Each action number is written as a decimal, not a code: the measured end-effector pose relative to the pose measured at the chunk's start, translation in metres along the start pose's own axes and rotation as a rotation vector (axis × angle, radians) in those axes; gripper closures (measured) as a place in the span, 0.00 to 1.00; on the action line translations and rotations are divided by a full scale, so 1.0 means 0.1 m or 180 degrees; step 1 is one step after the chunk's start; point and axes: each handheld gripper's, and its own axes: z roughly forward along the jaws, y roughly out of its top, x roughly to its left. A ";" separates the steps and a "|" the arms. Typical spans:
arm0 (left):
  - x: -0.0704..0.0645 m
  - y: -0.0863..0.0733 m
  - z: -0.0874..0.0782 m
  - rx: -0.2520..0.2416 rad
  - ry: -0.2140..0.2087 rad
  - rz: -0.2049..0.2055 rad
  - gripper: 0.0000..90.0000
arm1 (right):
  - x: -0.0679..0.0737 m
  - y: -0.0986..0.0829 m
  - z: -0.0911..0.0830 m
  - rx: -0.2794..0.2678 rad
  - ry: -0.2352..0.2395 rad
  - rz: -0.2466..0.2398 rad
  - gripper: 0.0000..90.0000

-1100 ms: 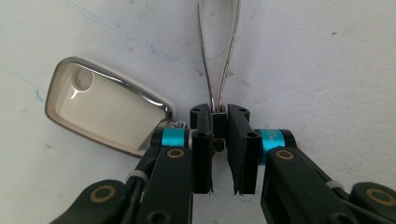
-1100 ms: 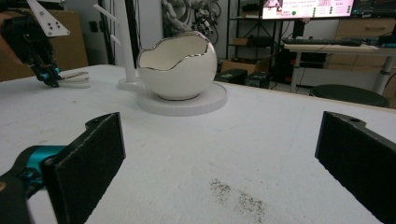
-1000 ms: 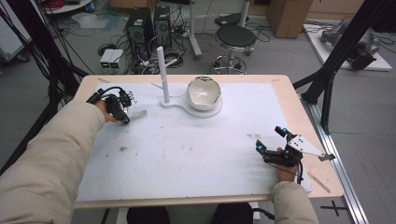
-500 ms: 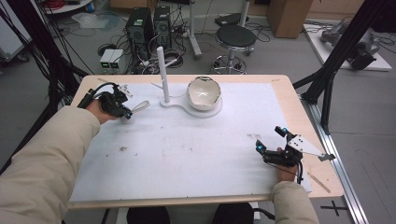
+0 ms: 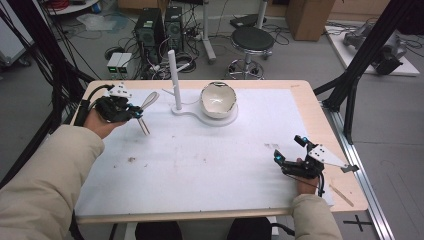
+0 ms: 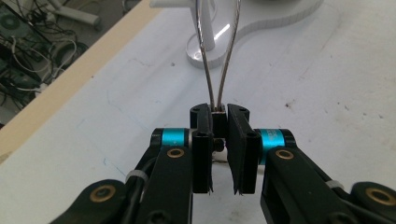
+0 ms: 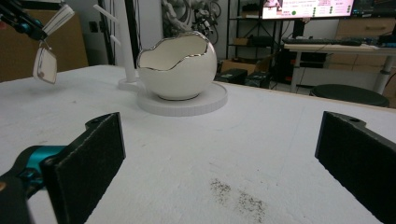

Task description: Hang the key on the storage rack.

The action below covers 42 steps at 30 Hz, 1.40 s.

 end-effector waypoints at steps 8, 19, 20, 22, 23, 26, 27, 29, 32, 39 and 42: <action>-0.08 0.12 -0.10 -0.0396 0.0141 -0.0113 0.89 | 0.00 0.00 0.00 0.0000 0.0000 -0.0002 0.01; -0.22 0.29 0.01 -0.0515 0.0289 -0.0105 0.89 | 0.00 0.00 0.00 -0.0002 0.0005 0.0000 0.01; -0.23 0.30 0.03 -0.0521 0.0276 -0.0123 0.89 | 0.00 0.00 0.00 0.0004 -0.0001 0.0009 0.01; -0.24 0.32 0.06 -0.0528 0.0297 -0.0102 0.89 | 0.00 0.00 0.00 -0.0001 0.0005 0.0007 0.01; -0.25 0.33 0.07 -0.0531 0.0288 -0.0113 0.89 | 0.00 0.00 0.00 -0.0008 0.0005 0.0003 0.01; -0.27 0.35 0.13 -0.0519 0.0299 -0.0126 0.89 | 0.00 0.00 0.00 -0.0003 0.0002 0.0004 0.01; -0.28 0.36 0.16 -0.0533 0.0290 -0.0136 0.89 | 0.00 0.00 0.00 0.0000 0.0003 0.0000 0.01; -0.29 0.38 0.22 -0.0510 0.0309 -0.0121 0.89 | 0.00 0.00 0.00 0.0002 0.0001 0.0000 0.01; -0.31 0.39 0.27 -0.0490 0.0326 -0.0115 0.89 | 0.00 0.00 0.00 0.0002 0.0000 -0.0003 0.01; -0.32 0.39 0.40 -0.0421 0.0377 -0.0127 0.89 | 0.00 0.00 0.00 -0.0010 0.0007 0.0025 0.01; -0.30 0.38 0.45 -0.0391 0.0389 -0.0172 0.89 | 0.00 0.00 0.00 -0.0009 0.0009 0.0011 0.01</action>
